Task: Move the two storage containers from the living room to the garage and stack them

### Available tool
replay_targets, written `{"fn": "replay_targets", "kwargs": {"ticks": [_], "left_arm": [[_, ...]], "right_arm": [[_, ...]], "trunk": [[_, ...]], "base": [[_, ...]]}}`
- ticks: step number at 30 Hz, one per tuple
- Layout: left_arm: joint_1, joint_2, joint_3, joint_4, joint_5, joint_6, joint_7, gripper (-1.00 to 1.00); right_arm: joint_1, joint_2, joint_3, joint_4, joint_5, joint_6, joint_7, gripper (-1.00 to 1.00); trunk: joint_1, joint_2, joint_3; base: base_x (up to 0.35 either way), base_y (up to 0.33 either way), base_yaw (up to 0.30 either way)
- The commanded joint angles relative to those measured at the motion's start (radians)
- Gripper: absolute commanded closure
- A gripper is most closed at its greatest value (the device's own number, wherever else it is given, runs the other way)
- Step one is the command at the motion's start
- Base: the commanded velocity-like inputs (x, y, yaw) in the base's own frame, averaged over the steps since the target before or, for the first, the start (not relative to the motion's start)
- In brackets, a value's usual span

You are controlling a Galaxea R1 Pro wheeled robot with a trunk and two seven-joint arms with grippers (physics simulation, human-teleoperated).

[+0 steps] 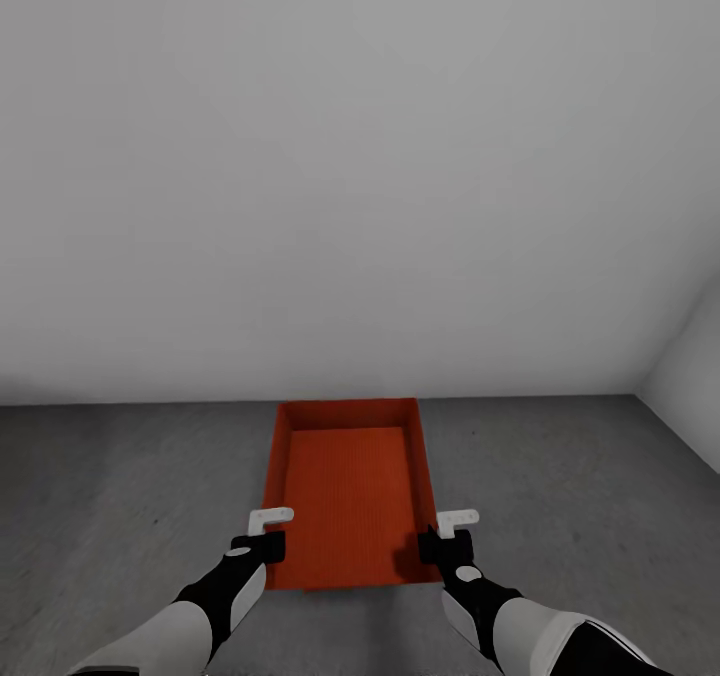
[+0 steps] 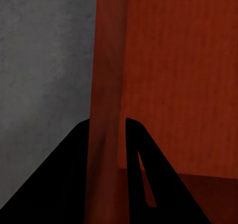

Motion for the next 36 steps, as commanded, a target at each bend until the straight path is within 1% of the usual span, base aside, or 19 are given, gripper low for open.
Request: {"fn": "replay_targets", "kwargs": {"ticks": [1,15,22,27,36], "left_arm": [[-0.001,0.034,0.029,-0.007,-0.005,-0.003,0.007,1.00],[-0.001,0.034,0.029,-0.007,-0.005,-0.003,0.007,1.00],[-0.001,0.034,0.029,-0.008,-0.005,-0.003,0.007,1.00],[-0.001,0.034,0.029,-0.008,-0.005,-0.003,0.007,1.00],[-0.001,0.034,0.029,-0.007,-0.005,-0.003,0.007,1.00]], "right_arm": [[0.000,0.000,-0.039,0.002,0.003,0.001,-0.002,1.00],[0.000,-0.001,-0.040,0.002,0.003,0.003,-0.002,1.00],[0.000,0.000,-0.040,0.002,0.003,0.003,-0.002,1.00],[0.000,0.000,-0.039,0.002,0.003,0.001,-0.002,1.00],[0.000,0.000,-0.039,0.002,0.003,0.001,-0.002,1.00]], "trunk": [[0.000,-0.001,-0.002],[0.000,-0.001,-0.003],[0.000,-0.001,-0.003],[0.000,-0.001,-0.003],[0.000,-0.001,-0.003]], "base": [[0.000,0.000,0.024],[0.000,0.000,0.003],[0.067,0.000,0.000],[0.182,0.000,0.000],[0.287,0.000,0.000]]}}
